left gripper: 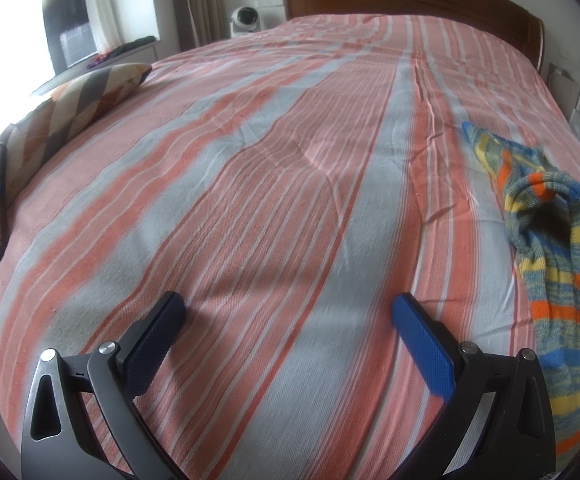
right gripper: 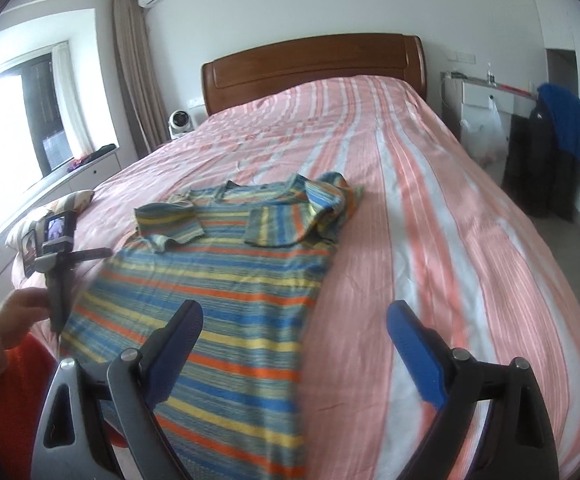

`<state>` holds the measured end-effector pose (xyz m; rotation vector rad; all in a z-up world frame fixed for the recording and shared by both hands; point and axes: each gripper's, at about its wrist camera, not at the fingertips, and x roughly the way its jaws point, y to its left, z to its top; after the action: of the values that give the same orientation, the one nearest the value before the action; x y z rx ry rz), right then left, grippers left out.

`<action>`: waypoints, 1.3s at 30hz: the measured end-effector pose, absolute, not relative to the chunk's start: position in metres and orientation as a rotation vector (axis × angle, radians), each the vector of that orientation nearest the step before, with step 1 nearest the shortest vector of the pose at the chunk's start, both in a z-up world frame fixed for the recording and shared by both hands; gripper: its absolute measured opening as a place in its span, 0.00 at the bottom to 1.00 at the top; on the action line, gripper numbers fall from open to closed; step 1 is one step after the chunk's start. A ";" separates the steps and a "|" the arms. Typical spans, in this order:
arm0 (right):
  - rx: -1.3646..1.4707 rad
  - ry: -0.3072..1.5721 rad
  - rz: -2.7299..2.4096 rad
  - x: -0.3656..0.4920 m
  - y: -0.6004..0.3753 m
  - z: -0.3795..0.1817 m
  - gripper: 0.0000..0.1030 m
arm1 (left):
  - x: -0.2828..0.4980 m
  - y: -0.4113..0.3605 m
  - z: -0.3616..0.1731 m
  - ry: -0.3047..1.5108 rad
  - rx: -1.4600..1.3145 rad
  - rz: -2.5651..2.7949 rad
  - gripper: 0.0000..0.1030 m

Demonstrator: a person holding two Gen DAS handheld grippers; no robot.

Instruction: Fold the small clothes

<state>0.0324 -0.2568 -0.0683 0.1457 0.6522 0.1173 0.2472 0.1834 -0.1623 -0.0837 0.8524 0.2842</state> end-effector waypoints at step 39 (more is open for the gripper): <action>0.522 0.938 -0.308 0.197 -0.522 -0.126 0.07 | 0.220 0.178 -0.162 0.815 -0.058 0.167 1.00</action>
<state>0.1973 -0.5222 -0.1263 0.5216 0.9378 -0.3082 0.2196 0.1784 -0.1618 -0.0576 0.8146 0.1674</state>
